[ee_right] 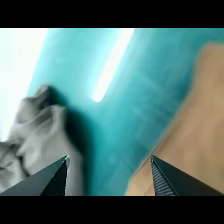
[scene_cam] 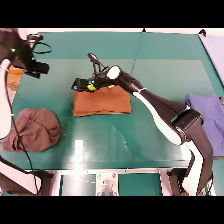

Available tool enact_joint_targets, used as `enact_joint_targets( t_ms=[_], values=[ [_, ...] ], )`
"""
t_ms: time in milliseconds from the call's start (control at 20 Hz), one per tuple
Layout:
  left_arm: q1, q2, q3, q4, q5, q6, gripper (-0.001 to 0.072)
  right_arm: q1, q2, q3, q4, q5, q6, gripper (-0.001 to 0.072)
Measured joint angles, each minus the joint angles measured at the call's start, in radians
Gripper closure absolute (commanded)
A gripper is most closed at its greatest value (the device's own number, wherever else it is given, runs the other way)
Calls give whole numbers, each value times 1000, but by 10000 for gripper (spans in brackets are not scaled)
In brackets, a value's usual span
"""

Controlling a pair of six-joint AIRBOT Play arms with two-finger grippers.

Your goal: Fold the shirts.

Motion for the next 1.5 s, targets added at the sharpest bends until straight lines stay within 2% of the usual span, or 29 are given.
enact_joint_targets(
  t_ms=[300,450,600,800,850,900,950,1000,1250,1500],
  values=[
    [78,5,0,-54,-21,18,686,-323,93,2,-116,306,53,145],
    [85,5,0,-92,-24,18,686,-453,107,-77,-145,412,84,144],
    [91,5,0,-103,-24,8,686,-503,113,-222,-146,426,93,144],
    [90,5,0,-120,-24,-2,686,-476,109,-393,-70,332,56,145],
    [91,5,0,-121,-25,-3,686,-463,106,-415,-49,311,47,192],
    [92,5,0,-126,-27,-4,686,-452,100,-431,-33,296,42,491],
    [91,5,0,-132,-27,-4,686,-443,95,-443,-24,274,31,644],
    [91,5,0,-139,-27,-4,686,-437,91,-447,-6,270,22,696],
    [91,5,0,-163,-32,-5,686,-468,159,-357,58,269,-5,697],
    [91,5,0,-206,-34,-6,686,-705,348,-171,22,406,85,697]
  ],
)
